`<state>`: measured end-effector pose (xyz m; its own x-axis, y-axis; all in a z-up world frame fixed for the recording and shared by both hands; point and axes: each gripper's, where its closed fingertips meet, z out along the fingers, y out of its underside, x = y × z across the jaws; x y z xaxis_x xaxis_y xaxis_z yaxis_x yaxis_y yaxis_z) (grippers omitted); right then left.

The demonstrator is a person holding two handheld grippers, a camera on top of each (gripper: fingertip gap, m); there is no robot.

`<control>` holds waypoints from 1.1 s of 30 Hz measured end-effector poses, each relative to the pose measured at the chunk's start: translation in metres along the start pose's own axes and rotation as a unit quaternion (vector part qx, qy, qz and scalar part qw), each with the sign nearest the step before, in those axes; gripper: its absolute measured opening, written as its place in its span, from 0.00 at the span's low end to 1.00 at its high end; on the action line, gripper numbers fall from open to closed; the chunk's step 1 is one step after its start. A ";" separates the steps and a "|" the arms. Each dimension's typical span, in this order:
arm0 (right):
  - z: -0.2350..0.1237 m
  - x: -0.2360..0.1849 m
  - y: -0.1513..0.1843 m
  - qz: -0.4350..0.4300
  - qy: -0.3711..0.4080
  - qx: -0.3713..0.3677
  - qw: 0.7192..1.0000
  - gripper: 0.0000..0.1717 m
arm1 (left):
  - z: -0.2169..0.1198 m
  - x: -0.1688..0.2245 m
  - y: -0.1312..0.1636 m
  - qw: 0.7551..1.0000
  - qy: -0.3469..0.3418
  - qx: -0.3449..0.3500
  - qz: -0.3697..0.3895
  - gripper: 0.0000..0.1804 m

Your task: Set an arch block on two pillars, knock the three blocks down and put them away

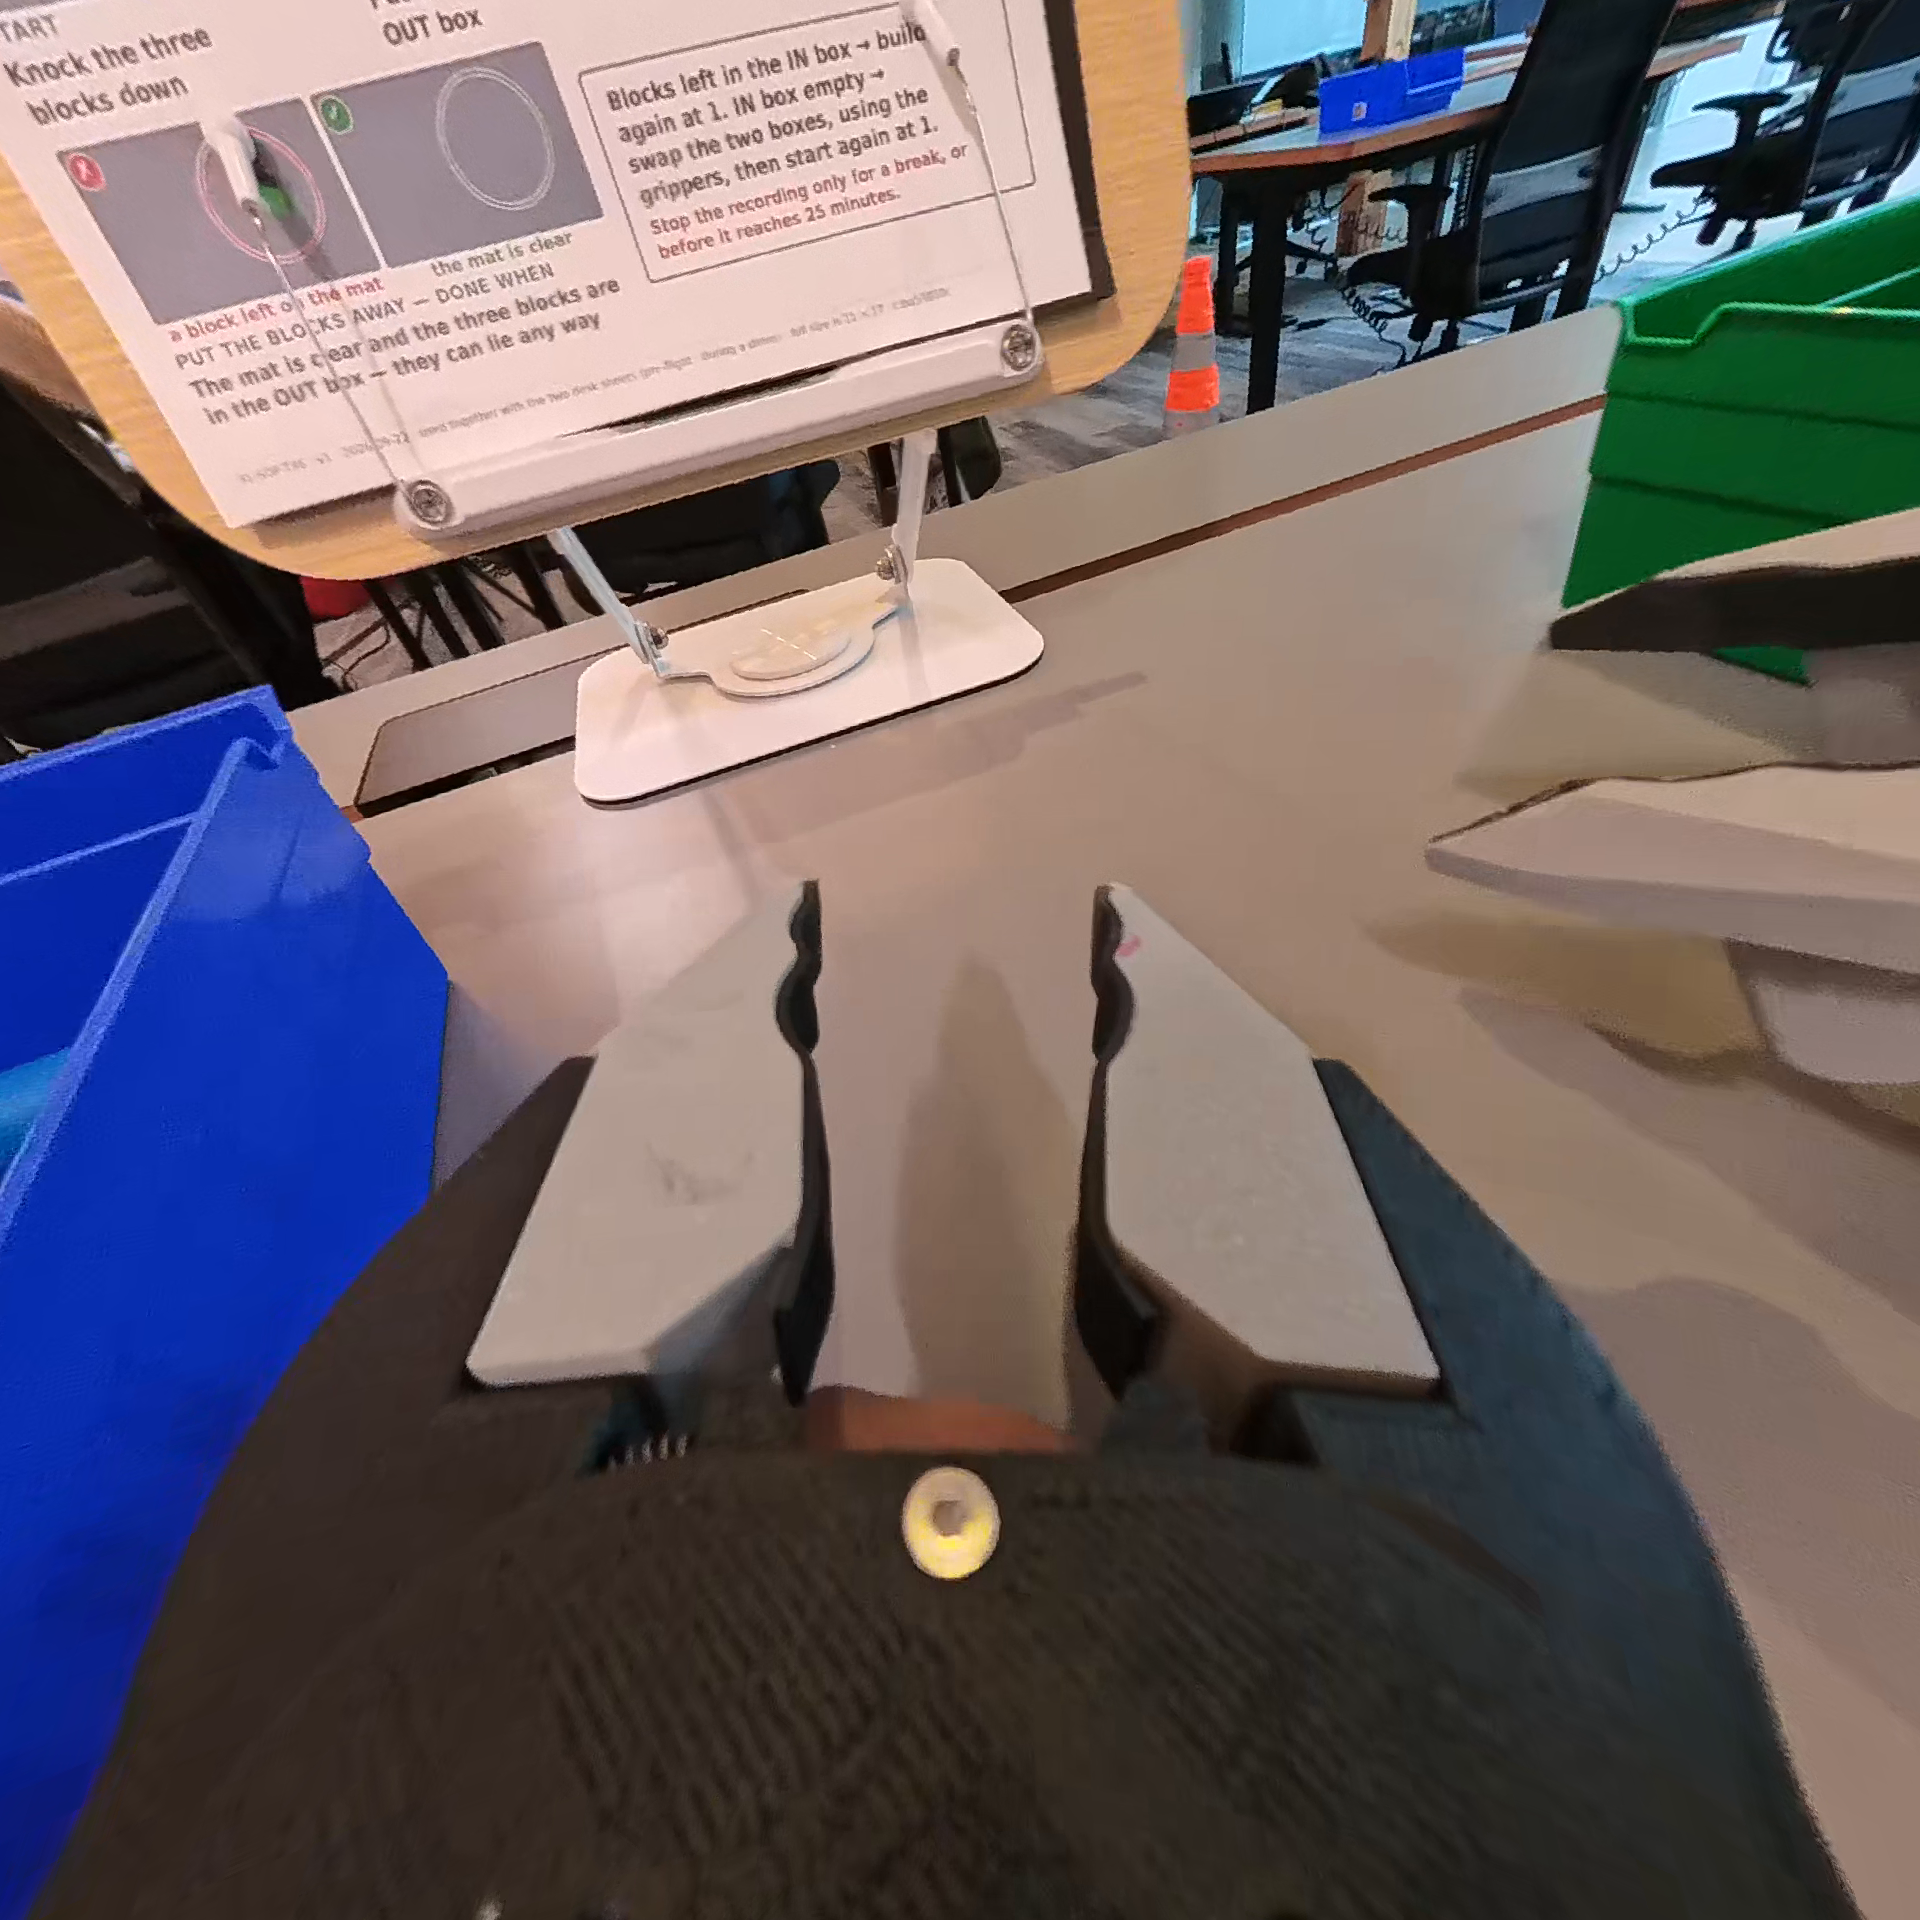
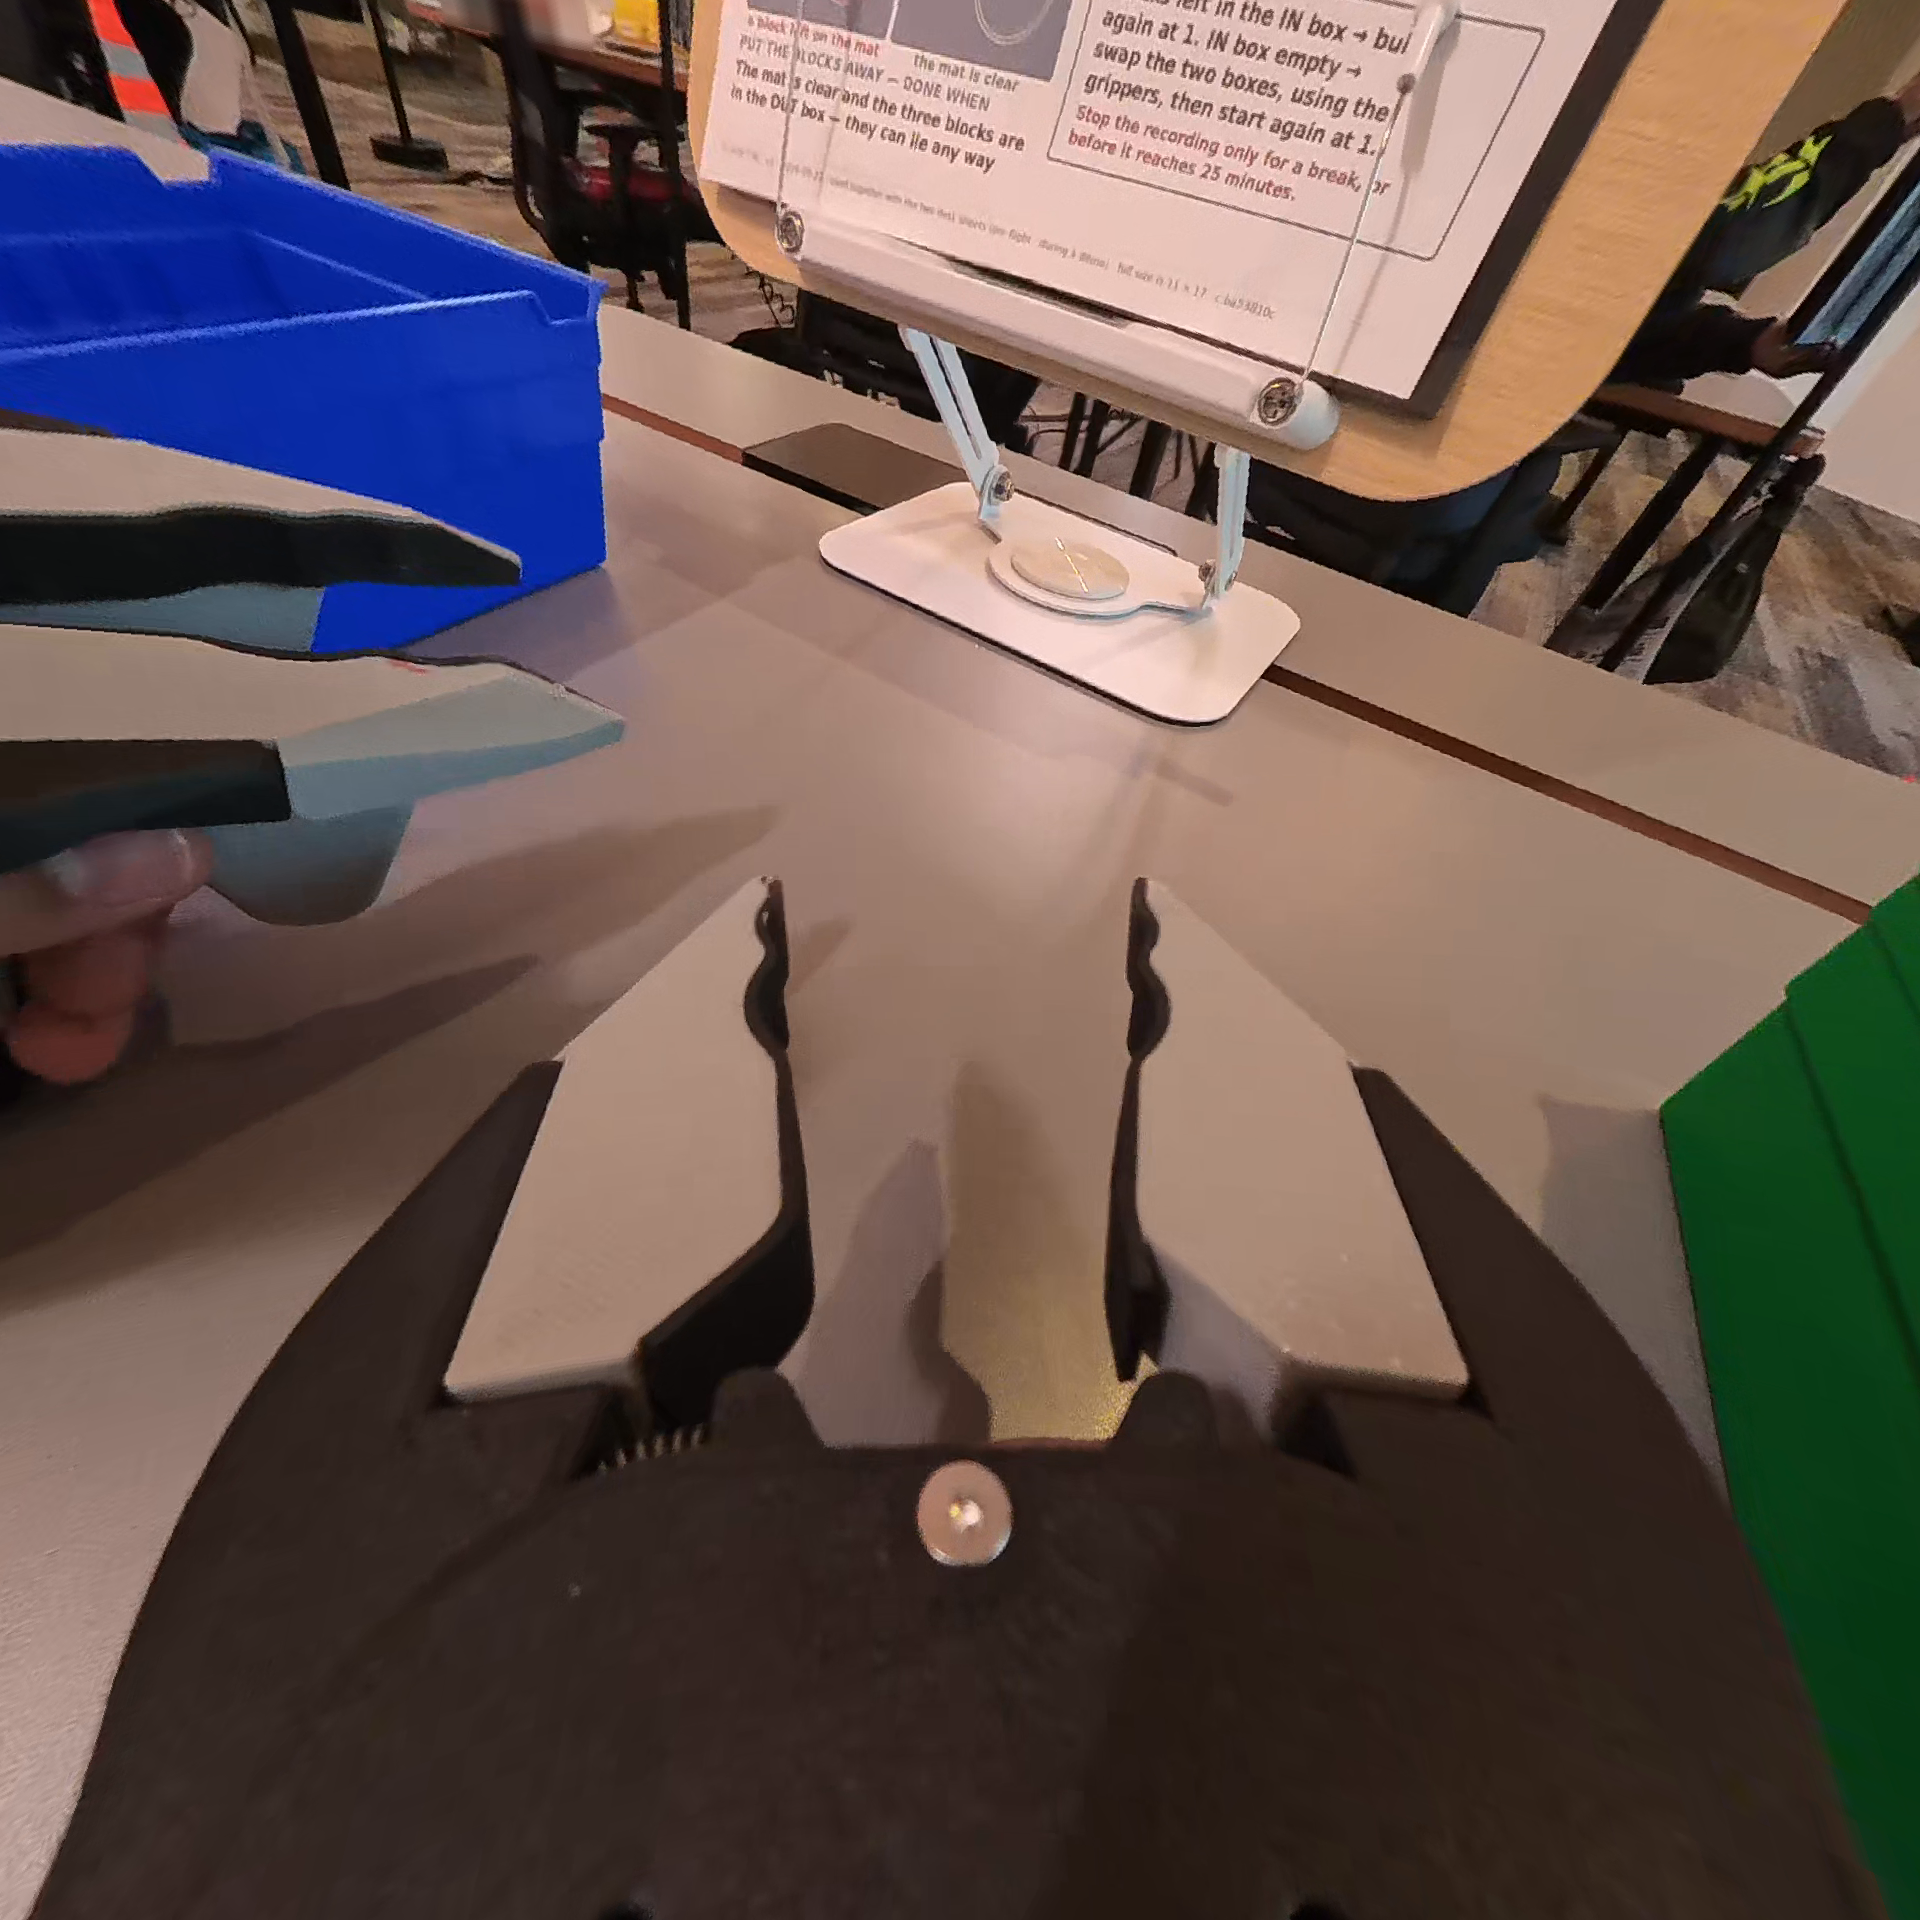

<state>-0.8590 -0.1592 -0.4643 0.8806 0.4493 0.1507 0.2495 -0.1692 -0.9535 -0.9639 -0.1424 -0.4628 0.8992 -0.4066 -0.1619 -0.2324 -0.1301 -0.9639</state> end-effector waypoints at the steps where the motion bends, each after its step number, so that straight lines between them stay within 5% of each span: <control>1: -0.001 0.000 -0.001 0.003 -0.001 0.005 1.000 0.36 | 0.000 0.000 0.000 1.000 0.003 0.001 -0.004 0.27; 16: 0.004 -0.012 0.004 0.000 -0.032 -0.009 0.999 0.34 | 0.002 0.007 0.003 1.000 0.011 -0.011 0.015 0.24; 33: 0.004 -0.023 0.003 -0.025 -0.046 -0.011 0.999 0.33 | 0.002 0.009 0.003 0.997 0.049 -0.015 -0.058 0.24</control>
<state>-0.8806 -0.1665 -0.4720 0.8261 0.5368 0.1714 0.3014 -0.1638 -0.9393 -0.9562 -0.1449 -0.4679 0.8806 -0.4731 -0.0260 -0.1404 -0.2081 -0.9680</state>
